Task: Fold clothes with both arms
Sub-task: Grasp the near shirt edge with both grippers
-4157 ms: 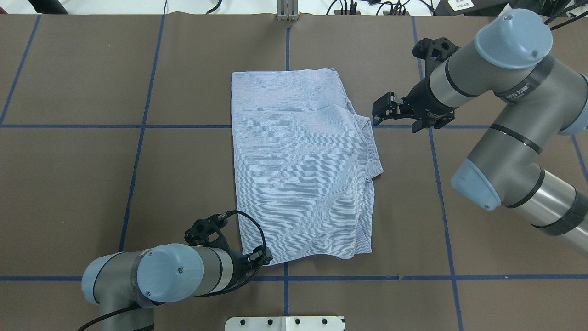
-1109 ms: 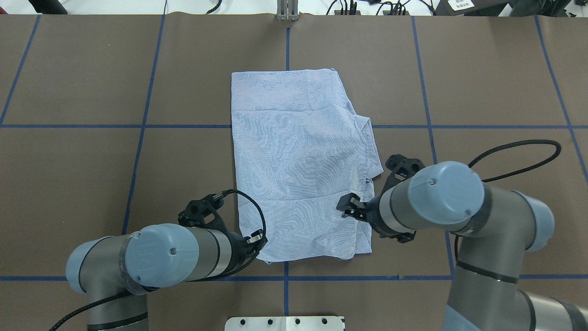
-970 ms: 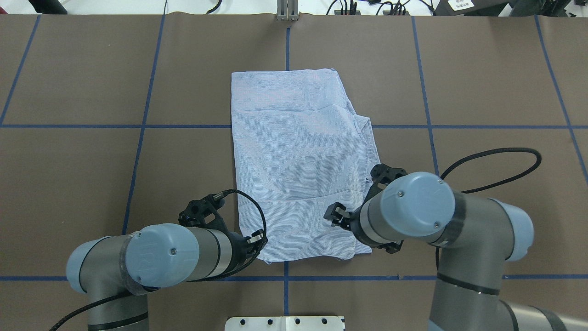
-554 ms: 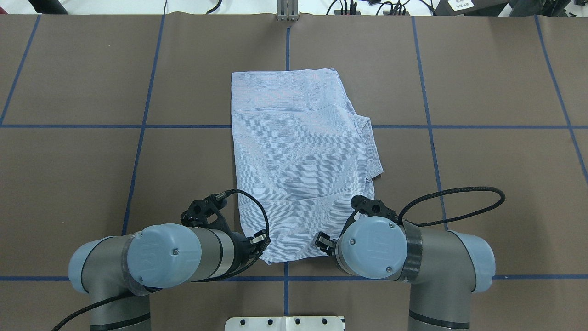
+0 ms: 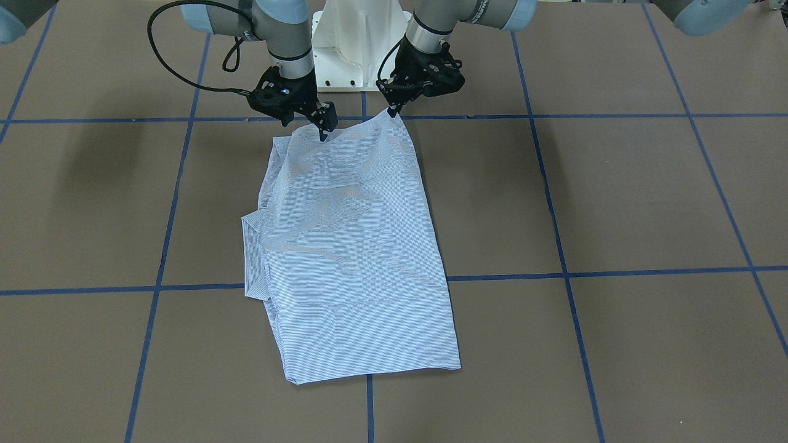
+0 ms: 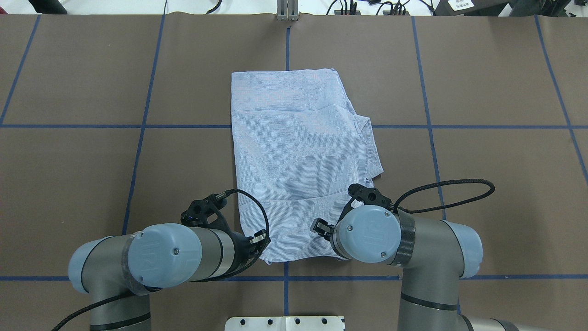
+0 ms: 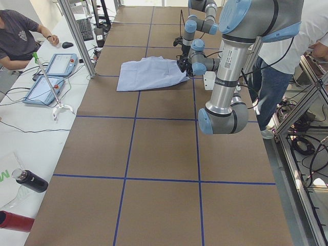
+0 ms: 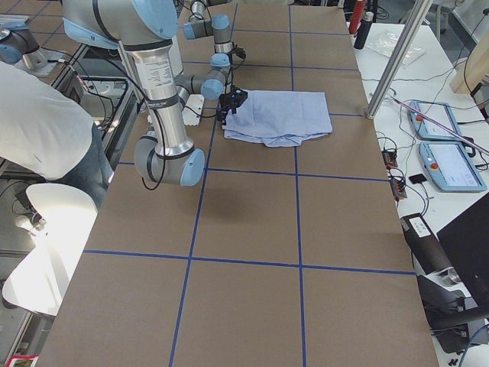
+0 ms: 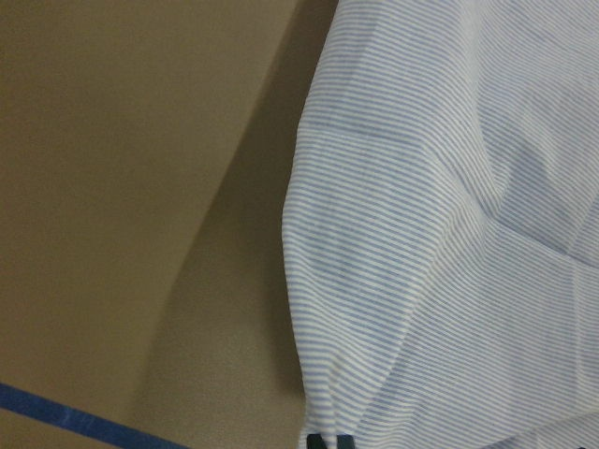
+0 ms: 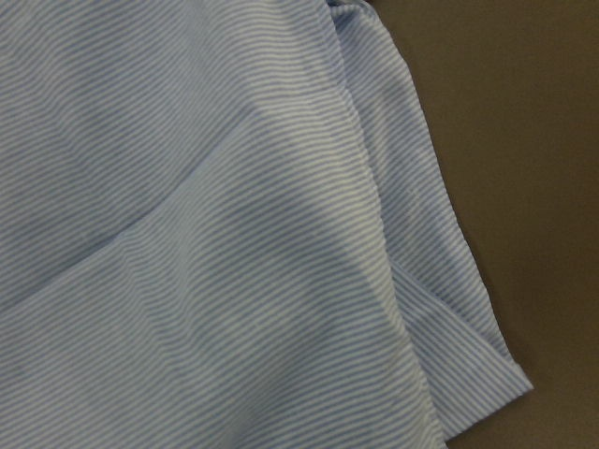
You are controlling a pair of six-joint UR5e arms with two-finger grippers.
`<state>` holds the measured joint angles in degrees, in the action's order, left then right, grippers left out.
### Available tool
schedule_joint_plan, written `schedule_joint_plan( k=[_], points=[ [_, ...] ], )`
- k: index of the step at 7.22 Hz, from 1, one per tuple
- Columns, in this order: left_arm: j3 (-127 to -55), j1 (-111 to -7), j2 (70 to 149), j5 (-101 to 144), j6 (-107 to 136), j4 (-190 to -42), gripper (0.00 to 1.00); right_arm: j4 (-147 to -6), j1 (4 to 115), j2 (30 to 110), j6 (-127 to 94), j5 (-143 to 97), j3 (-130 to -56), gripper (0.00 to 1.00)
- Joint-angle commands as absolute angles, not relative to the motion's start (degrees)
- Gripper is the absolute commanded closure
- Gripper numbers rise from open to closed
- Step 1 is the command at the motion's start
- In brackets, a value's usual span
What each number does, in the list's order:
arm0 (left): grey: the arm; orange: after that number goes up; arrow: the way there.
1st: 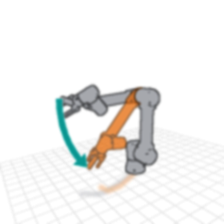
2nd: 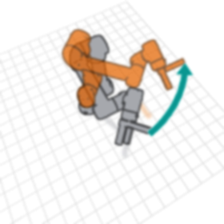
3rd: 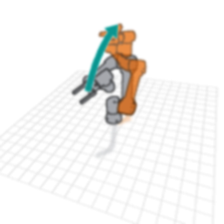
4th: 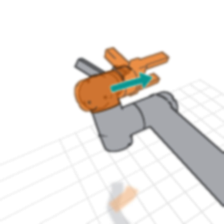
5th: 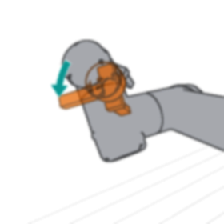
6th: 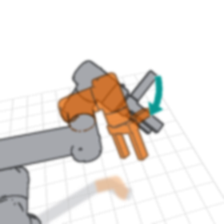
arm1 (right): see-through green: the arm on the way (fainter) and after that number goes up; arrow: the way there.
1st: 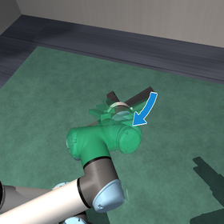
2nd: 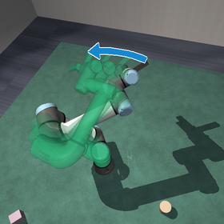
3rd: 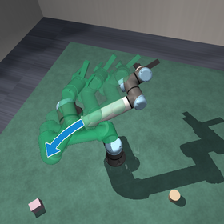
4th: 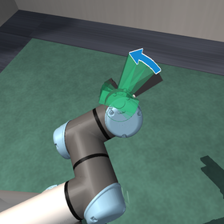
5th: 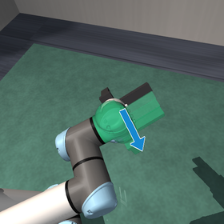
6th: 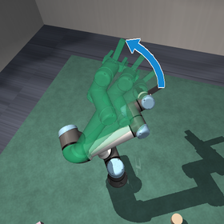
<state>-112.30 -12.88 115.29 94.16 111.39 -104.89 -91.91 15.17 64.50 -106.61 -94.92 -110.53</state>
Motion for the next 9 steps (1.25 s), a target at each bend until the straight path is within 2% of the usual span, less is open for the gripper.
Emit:
schedule_joint_plan(
  k=[1,3,9],
  points=[
    [-112.4,-12.8,115.3,94.1,111.4,-104.5,1.00,-90.4,15.6,64.3,-106.4,-94.9,-107.8,0.00],
    [-112.8,-12.8,115.5,94.2,111.4,-104.3,1.00,-90.3,15.5,63.9,-106.4,-95.1,-104.0,0.00],
    [-112.7,-12.8,115.7,94.2,111.4,-104.2,1.00,-91.2,16.0,65.0,-106.6,-96.2,-107.5,0.00]
  ],
)
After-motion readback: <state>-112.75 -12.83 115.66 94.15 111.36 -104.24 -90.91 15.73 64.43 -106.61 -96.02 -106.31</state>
